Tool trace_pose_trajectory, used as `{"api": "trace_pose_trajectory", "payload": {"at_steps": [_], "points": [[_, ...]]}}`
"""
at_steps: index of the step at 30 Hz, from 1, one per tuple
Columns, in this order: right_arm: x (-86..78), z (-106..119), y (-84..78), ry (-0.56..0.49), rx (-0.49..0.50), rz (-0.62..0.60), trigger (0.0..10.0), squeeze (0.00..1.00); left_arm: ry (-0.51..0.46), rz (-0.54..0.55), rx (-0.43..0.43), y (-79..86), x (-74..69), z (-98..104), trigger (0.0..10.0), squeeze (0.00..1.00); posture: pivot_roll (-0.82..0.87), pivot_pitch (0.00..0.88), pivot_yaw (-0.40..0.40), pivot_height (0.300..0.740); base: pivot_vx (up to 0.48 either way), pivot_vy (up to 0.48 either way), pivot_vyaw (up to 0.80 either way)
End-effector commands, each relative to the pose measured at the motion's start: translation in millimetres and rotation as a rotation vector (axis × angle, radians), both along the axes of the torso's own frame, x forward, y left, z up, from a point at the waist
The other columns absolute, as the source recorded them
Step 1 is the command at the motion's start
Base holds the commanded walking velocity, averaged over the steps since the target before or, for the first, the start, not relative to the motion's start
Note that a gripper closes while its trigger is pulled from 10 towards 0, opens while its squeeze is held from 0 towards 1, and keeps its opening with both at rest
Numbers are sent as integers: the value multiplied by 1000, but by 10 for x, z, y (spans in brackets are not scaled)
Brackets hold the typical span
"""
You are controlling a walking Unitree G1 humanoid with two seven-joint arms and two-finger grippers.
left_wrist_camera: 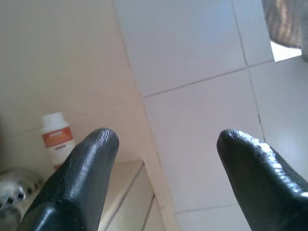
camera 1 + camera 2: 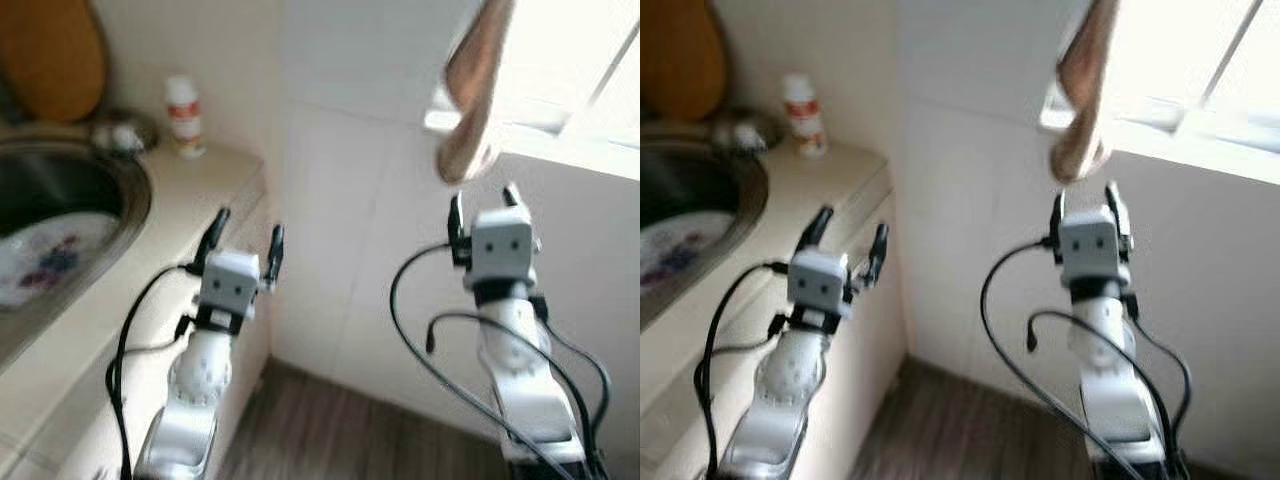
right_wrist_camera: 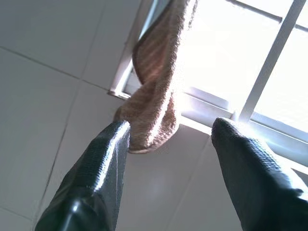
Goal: Kitchen organization
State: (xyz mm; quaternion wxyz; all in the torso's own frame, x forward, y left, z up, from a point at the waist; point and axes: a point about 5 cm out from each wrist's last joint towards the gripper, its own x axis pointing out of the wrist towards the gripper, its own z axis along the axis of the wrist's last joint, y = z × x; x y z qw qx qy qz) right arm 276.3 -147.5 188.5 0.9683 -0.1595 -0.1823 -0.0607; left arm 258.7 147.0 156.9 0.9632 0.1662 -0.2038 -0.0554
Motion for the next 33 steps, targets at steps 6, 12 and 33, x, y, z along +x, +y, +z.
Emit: {"api": "trace_pose_trajectory", "payload": {"at_steps": [6, 12, 33], "points": [[2, 1, -63, 3, -24, -31, 10000, 0, 0, -20, -6, -48, 1, 8, 10000, 0, 78, 0, -33, 740, 0, 0, -783], [5, -21, -70, 16, -35, -37, 10000, 0, 12, -24, 1, -51, 7, -7, 10000, 0, 77, 0, -30, 740, 0, 0, -781], [-25, -677, -275, 442, 42, -79, 10000, 0, 72, -28, 13, -71, 2, -114, 10000, 0, 78, 0, -36, 740, 0, 0, -409]]}}
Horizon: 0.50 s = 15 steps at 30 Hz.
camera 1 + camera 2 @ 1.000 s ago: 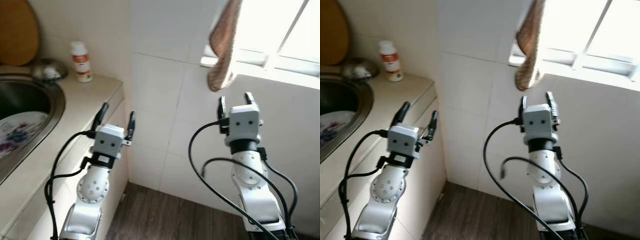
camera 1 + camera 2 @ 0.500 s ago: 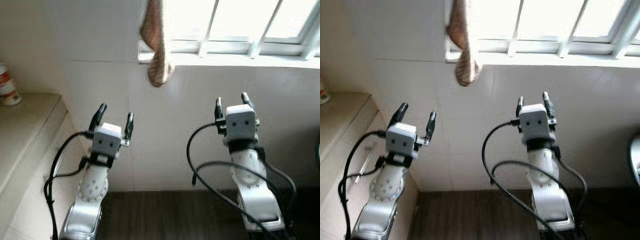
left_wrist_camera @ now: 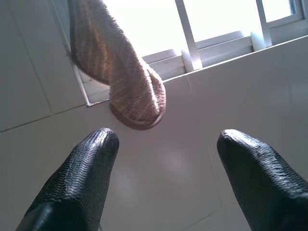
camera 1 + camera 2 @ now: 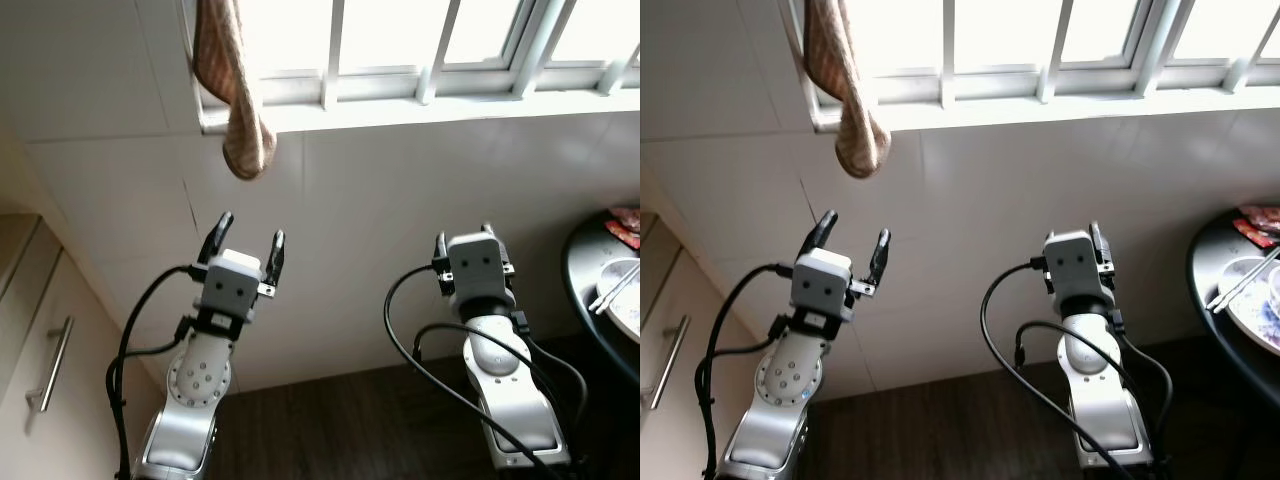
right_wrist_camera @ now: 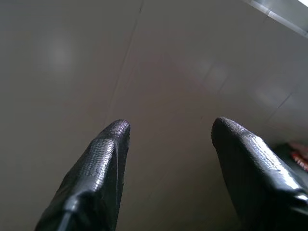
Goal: Kitchen organization
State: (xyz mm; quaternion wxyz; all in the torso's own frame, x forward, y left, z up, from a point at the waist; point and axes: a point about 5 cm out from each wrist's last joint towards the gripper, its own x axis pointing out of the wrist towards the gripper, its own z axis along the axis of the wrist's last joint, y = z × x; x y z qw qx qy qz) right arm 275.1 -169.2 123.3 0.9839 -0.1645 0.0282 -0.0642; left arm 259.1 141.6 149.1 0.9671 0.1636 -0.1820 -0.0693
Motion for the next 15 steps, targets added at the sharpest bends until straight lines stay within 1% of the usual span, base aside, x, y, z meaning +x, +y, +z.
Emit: {"api": "trace_pose_trajectory", "payload": {"at_steps": [1, 4, 5, 7, 8, 9, 10, 11, 13, 15], "points": [[-35, -34, -51, 25, 20, 6, 10000, 0, 29, -9, 12, -19, -1, -46, 10000, 0, 74, 0, -35, 740, 0, 0, 0], [-81, -51, -25, 20, 21, 39, 10000, 0, 50, -11, 6, -23, 0, -84, 10000, 0, 69, 0, -32, 740, 0, 0, 0], [-101, -63, 2, 12, 17, 60, 10000, 0, 77, -8, 9, -27, 3, -129, 10000, 0, 68, 0, -32, 740, 0, 0, 0], [-117, -80, 47, 6, 30, 90, 10000, 0, 100, -18, 15, -40, 1, -169, 10000, 0, 71, 0, -32, 740, 0, 0, 0], [-122, -96, 65, 10, 25, 105, 10000, 0, 141, -30, 28, -56, 5, -227, 10000, 0, 73, 0, -33, 740, 0, 0, 0], [-122, -96, 65, 10, 25, 105, 10000, 0, 141, -30, 28, -56, 5, -227, 10000, 0, 73, 0, -33, 740, 0, 0, 0], [-122, -108, 63, 17, 20, 105, 10000, 0, 156, -30, 36, -59, 7, -250, 10000, 0, 73, 0, -33, 740, 0, 0, 0], [-114, -145, 64, 49, 40, 116, 10000, 0, 165, -28, 26, -51, 7, -272, 10000, 0, 71, 0, -31, 740, 0, 0, 0], [-109, -162, 73, 65, 38, 131, 10000, 0, 178, -29, 28, -49, 9, -291, 10000, 0, 69, 0, -29, 740, 0, 0, 0], [-107, -151, 116, 58, 1, 170, 10000, 0, 207, -41, 35, -61, 15, -338, 10000, 0, 72, 0, -29, 740, 0, 0, 0]]}}
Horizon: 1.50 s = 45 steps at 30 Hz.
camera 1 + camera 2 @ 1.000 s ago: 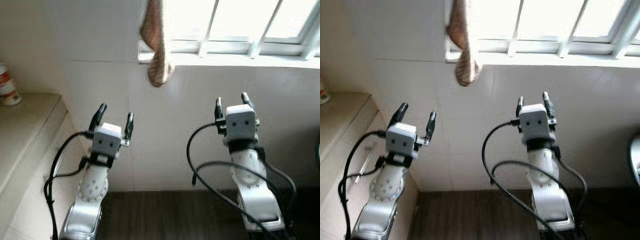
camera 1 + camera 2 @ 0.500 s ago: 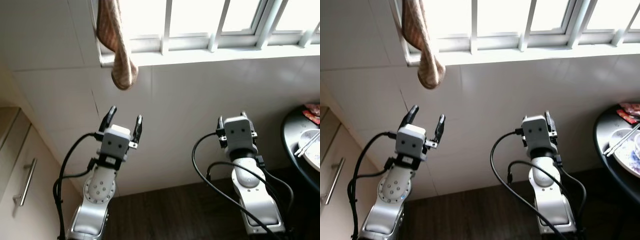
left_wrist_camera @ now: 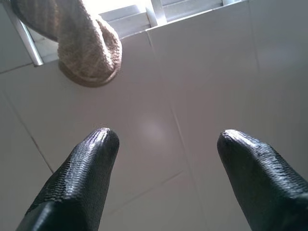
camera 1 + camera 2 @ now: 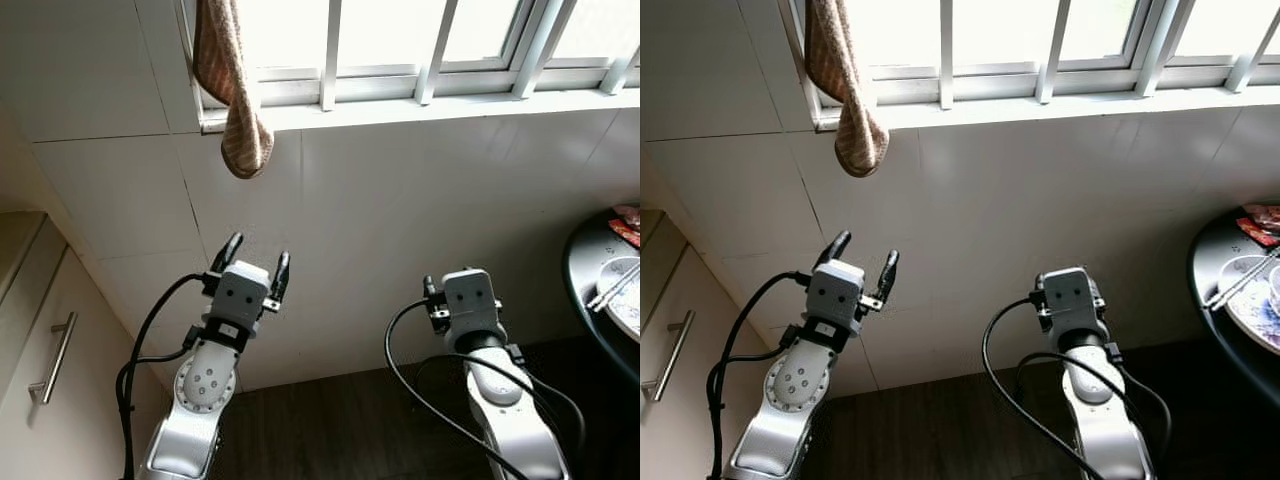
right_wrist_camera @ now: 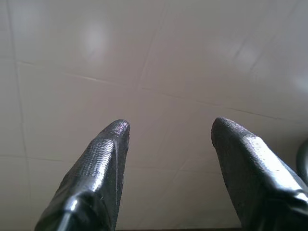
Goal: Kitchen organization
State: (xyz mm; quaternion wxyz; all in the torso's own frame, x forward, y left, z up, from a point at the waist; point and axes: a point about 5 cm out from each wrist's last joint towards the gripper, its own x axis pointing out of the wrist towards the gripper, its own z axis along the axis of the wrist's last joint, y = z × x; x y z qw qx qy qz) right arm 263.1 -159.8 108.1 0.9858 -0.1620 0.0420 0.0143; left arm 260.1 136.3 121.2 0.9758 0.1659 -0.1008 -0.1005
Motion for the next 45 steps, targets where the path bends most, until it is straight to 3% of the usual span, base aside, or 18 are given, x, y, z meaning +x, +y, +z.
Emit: {"api": "trace_pose_trajectory", "payload": {"at_steps": [1, 4, 18, 45], "points": [[10, 8, 37, -1, -21, 31, 10000, 0, 46, -10, 9, -10, 8, -69, 10000, 0, 72, 0, -28, 740, 0, 0, 0], [6, 17, 56, -8, -34, 47, 10000, 0, 92, -2, -17, 15, 16, -132, 10000, 0, 71, 0, -26, 740, 0, 0, 0], [41, 49, 123, -26, -83, 92, 10000, 0, 92, -7, -1, 31, 29, -112, 10000, 0, 72, 0, -23, 740, 0, 0, -275], [44, 92, 152, -47, -152, 123, 10000, 0, 76, -5, -10, 7, 14, -82, 10000, 0, 69, 0, -26, 740, 0, -427, 0]]}}
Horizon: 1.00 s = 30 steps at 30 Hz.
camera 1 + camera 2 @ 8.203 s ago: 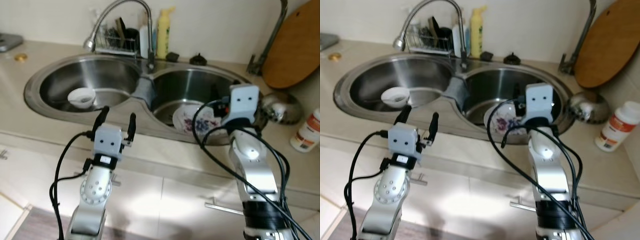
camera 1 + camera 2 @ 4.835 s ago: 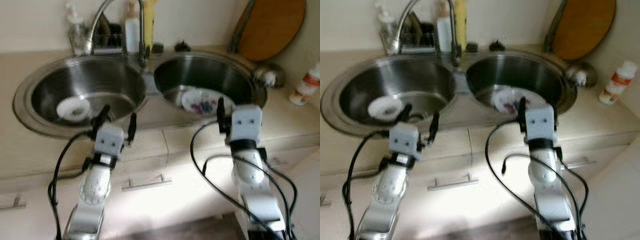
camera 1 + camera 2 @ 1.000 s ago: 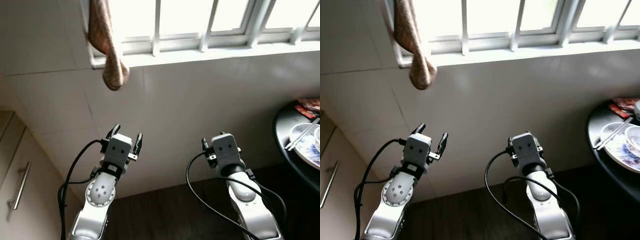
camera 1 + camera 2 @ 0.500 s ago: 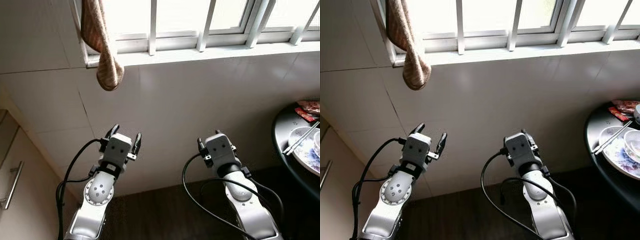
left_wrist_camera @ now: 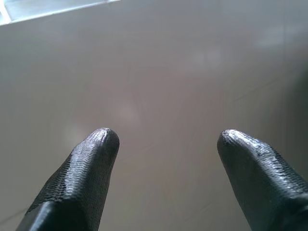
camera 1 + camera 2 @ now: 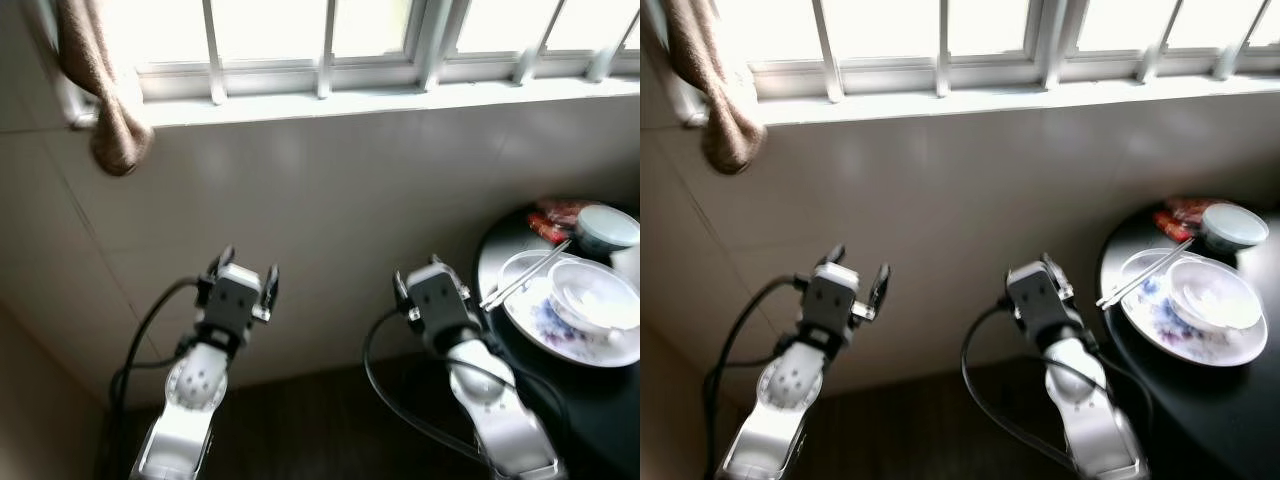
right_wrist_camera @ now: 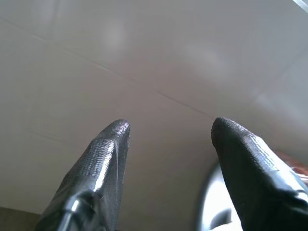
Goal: Kitchen organization
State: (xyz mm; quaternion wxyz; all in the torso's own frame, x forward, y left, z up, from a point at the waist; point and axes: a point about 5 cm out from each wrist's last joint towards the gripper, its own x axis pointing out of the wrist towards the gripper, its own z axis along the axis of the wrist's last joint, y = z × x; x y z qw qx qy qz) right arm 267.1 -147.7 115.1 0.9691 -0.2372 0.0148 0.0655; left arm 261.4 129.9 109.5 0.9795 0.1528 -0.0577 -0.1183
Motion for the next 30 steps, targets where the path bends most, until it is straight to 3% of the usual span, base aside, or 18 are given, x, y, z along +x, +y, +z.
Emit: {"api": "trace_pose_trajectory", "payload": {"at_steps": [1, 12, 14, 18, 21, 24, 30], "points": [[8, 20, 32, -7, -5, 8, 10000, 0, -21, 17, 1, 73, -1, 42, 10000, 0, 68, 0, -26, 740, 0, 0, 0], [93, 30, 126, -37, -218, 188, 10000, 0, -15, 21, 5, 73, 8, 41, 10000, 0, 76, 0, -27, 740, 0, 0, 0], [149, -91, 128, 41, -323, 229, 10000, 0, -14, 22, 6, 76, 5, 40, 10000, 0, 79, 0, -29, 740, 0, 0, 0], [161, -113, 148, 39, -386, 278, 10000, 0, -13, 22, 6, 77, 4, 40, 10000, 0, 80, 0, -28, 740, 0, 0, 0], [208, -155, 124, 48, -517, 314, 10000, 0, -11, 21, 6, 75, 1, 37, 10000, 0, 80, 0, -27, 740, 0, 0, 0], [248, -217, 46, 80, -574, 291, 10000, 0, -9, 20, 5, 71, -2, 37, 10000, 0, 84, 0, -29, 740, 0, 0, 0], [284, -307, -3, 160, -582, 294, 10000, 0, -8, 23, 3, 72, -2, 32, 10000, 0, 88, 0, -31, 740, 0, 0, 0]]}}
